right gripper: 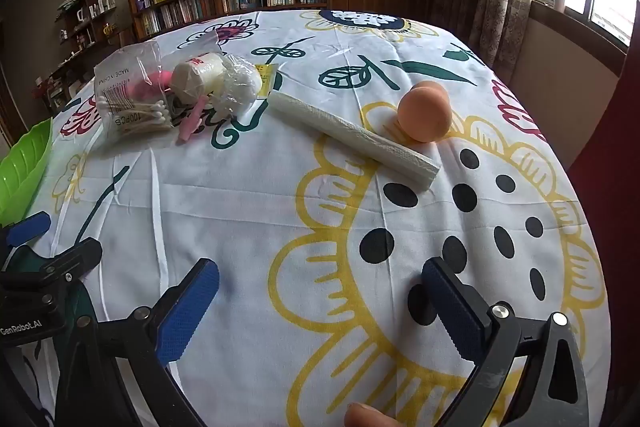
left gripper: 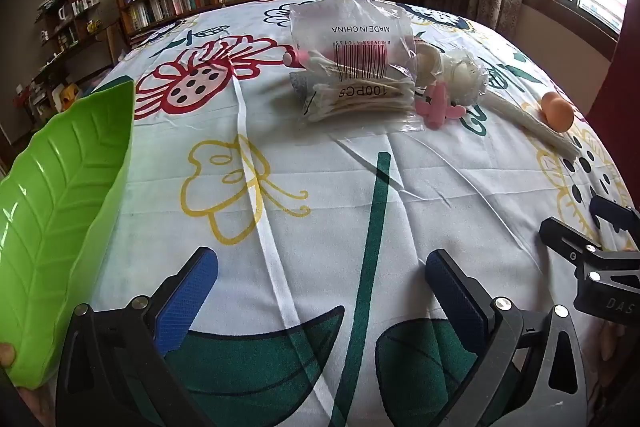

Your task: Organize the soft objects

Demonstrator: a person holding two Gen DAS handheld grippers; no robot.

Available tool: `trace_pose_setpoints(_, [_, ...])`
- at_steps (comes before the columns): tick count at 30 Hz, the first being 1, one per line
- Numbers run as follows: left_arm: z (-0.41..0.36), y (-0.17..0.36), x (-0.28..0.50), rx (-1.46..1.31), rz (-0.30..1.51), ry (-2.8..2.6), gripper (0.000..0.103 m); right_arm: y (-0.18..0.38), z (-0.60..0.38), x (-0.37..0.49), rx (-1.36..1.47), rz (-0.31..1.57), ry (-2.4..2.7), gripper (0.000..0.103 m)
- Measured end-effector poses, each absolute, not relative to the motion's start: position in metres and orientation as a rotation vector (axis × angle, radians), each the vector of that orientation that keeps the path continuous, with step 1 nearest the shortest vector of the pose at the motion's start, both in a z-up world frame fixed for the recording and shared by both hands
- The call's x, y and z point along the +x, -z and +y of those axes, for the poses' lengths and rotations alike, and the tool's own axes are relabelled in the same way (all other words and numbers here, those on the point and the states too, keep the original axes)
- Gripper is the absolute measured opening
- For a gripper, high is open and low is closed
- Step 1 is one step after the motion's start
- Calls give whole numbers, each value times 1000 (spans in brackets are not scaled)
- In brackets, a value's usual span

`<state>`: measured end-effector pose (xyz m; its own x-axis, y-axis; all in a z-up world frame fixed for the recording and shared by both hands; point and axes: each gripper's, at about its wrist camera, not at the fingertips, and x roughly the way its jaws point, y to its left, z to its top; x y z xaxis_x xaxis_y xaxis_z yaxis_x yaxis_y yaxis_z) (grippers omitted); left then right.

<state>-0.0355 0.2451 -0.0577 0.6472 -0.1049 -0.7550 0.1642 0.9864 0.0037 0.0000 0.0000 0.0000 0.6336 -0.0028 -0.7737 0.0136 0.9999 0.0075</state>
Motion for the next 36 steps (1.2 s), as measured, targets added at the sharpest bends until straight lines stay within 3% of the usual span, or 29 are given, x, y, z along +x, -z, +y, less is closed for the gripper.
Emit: trace_pose_setpoints(36, [245,58,-36,70,852,143,103,0,0,0,11,885,11,103])
